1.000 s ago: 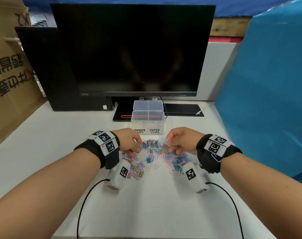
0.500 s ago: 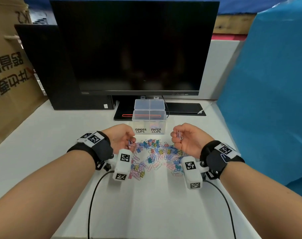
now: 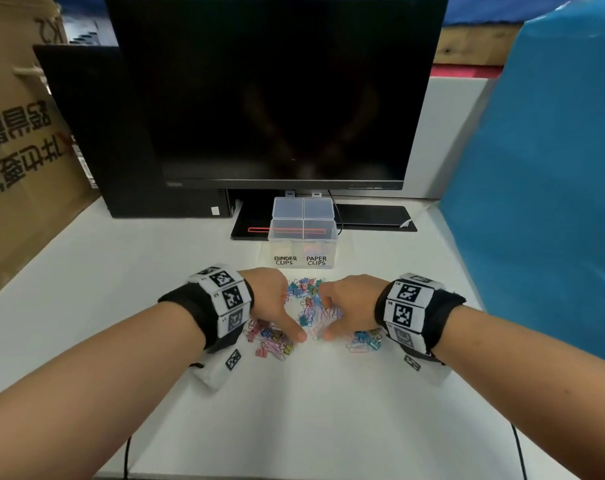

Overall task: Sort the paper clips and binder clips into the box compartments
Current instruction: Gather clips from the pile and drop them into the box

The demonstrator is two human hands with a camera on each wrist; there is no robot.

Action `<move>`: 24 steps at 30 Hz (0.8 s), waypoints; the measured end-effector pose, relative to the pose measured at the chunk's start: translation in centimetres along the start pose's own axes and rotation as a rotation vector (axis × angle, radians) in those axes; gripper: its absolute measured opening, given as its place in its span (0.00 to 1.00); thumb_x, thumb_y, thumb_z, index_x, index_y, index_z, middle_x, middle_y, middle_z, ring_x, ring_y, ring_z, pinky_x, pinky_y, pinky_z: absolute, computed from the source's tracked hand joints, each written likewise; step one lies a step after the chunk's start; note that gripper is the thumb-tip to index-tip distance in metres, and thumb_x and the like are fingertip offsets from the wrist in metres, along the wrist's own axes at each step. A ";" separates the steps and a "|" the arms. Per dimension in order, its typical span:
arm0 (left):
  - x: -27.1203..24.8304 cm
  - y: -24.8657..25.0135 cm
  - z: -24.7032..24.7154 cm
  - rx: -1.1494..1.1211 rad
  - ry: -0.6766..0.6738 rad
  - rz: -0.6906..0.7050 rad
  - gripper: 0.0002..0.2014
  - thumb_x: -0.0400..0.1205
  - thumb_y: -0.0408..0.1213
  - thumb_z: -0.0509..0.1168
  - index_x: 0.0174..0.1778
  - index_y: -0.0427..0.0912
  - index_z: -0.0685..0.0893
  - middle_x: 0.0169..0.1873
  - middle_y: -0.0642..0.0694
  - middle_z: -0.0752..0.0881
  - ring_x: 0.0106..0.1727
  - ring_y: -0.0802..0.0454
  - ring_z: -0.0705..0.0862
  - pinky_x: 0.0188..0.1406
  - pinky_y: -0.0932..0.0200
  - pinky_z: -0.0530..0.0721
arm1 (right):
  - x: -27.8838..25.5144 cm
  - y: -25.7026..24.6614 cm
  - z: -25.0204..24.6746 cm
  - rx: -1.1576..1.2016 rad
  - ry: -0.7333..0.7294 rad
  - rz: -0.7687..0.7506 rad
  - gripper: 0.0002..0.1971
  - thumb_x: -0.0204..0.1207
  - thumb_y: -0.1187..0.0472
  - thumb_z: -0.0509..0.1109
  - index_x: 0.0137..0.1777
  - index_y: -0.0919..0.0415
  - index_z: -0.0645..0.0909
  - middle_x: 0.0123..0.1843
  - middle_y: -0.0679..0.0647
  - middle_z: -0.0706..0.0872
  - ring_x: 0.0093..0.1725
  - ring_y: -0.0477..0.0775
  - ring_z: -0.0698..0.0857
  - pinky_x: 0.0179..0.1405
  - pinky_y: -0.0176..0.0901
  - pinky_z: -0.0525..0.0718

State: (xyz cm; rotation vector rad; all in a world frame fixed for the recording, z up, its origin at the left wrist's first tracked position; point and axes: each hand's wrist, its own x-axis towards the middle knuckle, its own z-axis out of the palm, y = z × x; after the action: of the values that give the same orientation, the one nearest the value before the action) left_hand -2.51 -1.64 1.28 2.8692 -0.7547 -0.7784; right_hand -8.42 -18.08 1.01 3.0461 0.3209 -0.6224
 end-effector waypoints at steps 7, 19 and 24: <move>0.9 0.9 1.4 0.172 -0.002 0.062 0.24 0.71 0.56 0.74 0.50 0.38 0.84 0.40 0.46 0.83 0.39 0.50 0.78 0.28 0.63 0.69 | 1.0 -1.6 0.7 -0.083 0.046 -0.038 0.23 0.79 0.46 0.65 0.67 0.59 0.70 0.58 0.59 0.85 0.53 0.61 0.83 0.42 0.43 0.73; 0.7 1.2 1.5 0.129 -0.004 0.017 0.16 0.84 0.43 0.61 0.32 0.40 0.74 0.26 0.48 0.73 0.27 0.55 0.69 0.31 0.64 0.70 | 1.8 -2.8 1.5 -0.192 -0.005 -0.010 0.17 0.85 0.63 0.52 0.70 0.63 0.73 0.64 0.59 0.84 0.51 0.61 0.81 0.45 0.43 0.73; 0.2 0.6 0.0 0.181 -0.011 -0.057 0.21 0.88 0.43 0.52 0.27 0.43 0.73 0.25 0.48 0.69 0.26 0.55 0.67 0.29 0.63 0.68 | 2.0 -2.1 1.0 -0.126 -0.062 0.053 0.13 0.83 0.66 0.53 0.59 0.66 0.78 0.55 0.60 0.85 0.45 0.58 0.76 0.44 0.44 0.75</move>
State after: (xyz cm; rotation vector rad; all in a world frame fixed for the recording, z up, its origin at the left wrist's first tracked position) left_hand -2.63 -2.26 1.28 3.0624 -0.7861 -0.7710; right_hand -7.46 -15.64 -0.66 2.8983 0.2660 -0.6654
